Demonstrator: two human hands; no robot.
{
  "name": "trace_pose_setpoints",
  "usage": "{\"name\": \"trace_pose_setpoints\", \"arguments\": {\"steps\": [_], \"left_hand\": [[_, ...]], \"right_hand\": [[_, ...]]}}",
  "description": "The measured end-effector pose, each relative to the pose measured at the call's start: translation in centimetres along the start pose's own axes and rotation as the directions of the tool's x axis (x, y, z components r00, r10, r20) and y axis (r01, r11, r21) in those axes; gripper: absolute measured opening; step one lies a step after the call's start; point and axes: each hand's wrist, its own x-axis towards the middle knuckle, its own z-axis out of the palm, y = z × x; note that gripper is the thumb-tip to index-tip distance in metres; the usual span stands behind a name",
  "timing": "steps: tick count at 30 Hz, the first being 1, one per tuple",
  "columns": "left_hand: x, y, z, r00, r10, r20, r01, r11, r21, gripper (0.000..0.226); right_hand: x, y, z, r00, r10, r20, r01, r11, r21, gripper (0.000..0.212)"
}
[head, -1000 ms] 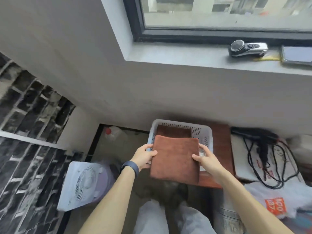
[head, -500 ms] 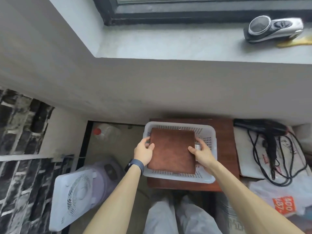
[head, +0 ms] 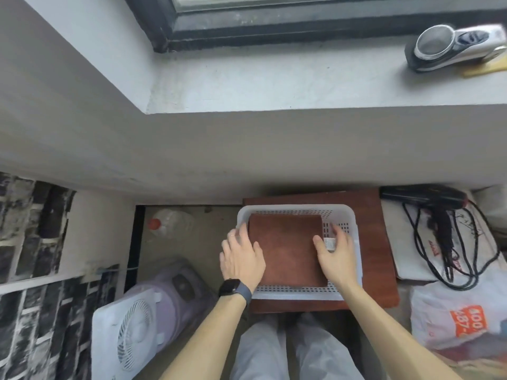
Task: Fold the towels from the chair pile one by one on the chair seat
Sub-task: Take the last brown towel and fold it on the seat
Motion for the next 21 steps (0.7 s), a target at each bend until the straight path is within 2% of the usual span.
{"name": "trace_pose_setpoints", "arguments": {"steps": [2,4,5,7,10,14,21], "left_hand": [[-0.5,0.3,0.2,0.960,0.273,-0.057,-0.263,0.954,0.143,0.061],[0.1,-0.1,0.9,0.908,0.417,0.033,-0.415,0.887,0.203,0.065],[0.7,-0.6,1.3,0.901,0.425,0.082,-0.432,0.873,0.227,0.067],[1.8,-2.0,2.4,0.901,0.406,0.150,-0.433,0.857,0.281,0.072],[2.4,-3.3,3.8,0.893,0.393,0.219,-0.446,0.838,0.314,0.075],[2.5,-2.8,5.3,0.889,0.408,0.209,-0.457,0.828,0.325,0.078],[3.5,-2.7,6.4,0.892,0.406,0.198,-0.452,0.809,0.377,0.080]], "right_hand": [[-1.1,-0.1,0.3,0.969,-0.231,-0.084,0.202,0.943,-0.263,0.056],[-1.2,0.4,1.2,0.888,-0.459,0.029,0.411,0.763,-0.499,0.056],[-0.9,0.9,1.7,0.863,-0.493,0.114,0.465,0.684,-0.562,0.058],[-0.1,1.7,2.8,0.863,-0.454,0.223,0.484,0.612,-0.625,0.063],[0.7,3.3,4.1,0.885,-0.388,0.259,0.454,0.590,-0.668,0.066],[1.6,4.7,4.6,0.904,-0.343,0.257,0.420,0.592,-0.688,0.066],[3.3,4.8,5.3,0.888,-0.351,0.297,0.454,0.564,-0.690,0.066]]}}
